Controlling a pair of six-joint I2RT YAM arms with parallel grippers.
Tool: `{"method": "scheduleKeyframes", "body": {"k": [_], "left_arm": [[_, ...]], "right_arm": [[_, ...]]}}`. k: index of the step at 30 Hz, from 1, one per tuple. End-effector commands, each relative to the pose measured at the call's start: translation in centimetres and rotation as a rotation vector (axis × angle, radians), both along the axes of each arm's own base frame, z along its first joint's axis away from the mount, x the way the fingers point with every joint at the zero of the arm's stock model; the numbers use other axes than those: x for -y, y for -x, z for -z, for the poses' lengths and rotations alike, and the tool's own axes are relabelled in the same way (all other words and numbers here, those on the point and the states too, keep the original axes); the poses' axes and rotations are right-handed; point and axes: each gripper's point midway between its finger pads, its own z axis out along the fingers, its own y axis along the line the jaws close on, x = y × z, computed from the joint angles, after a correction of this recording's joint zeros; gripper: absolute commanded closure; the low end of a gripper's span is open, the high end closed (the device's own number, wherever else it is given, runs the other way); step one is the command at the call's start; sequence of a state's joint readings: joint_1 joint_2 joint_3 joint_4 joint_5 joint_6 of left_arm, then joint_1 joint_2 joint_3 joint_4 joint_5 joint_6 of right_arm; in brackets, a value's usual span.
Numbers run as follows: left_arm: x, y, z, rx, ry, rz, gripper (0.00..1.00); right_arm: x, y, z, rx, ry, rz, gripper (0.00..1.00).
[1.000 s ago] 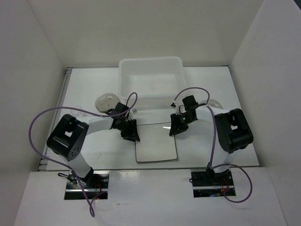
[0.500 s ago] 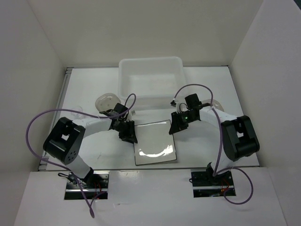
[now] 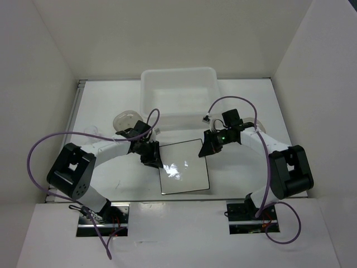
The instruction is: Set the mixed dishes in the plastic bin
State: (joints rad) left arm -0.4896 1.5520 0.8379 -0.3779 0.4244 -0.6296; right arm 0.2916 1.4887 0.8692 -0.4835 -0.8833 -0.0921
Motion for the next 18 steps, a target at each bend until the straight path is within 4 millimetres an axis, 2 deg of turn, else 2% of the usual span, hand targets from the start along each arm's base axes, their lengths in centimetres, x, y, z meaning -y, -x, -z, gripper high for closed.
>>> {"method": "scheduleKeyframes", "body": {"k": [1,6,9,10,12,14,17,18], "left_arm": [[4.8,-3.5,-6.4,0.202,0.232,0.053,0.83],[5.7,-4.9,-8.9,0.256,0.270,0.061,0.89],[6.1,-5.5,-10.1,0.284,0.285,0.063,0.99],[6.1,-5.5,-10.1,0.284,0.285,0.063,0.99],[6.3,-5.8,-11.7,0.315,0.308,0.058,0.99],[6.3,-5.7,-12.2,0.319,0.317,0.050,0.99],[6.5,-6.1,-14.1,0.353,0.342,0.046,0.99],[6.7,-6.1,-14.6,0.346,0.353,0.045,1.00]], "right_arm": [[-2.3,1.6,-2.8,0.007,-0.149,-0.121,1.00],[-2.3,1.6,-3.2,0.022,-0.159,-0.131,1.00],[-2.3,1.6,-3.2,0.022,-0.159,-0.131,1.00],[-2.3,1.6,-3.2,0.022,-0.159,-0.131,1.00],[-2.3,1.6,-3.1,0.016,-0.155,-0.135,1.00],[-2.1,1.3,-3.4,0.028,-0.155,-0.131,1.00],[-1.8,1.1,-3.0,0.030,-0.150,-0.133,1.00],[-2.1,1.1,-3.6,0.003,-0.163,-0.119,1.00]]}}
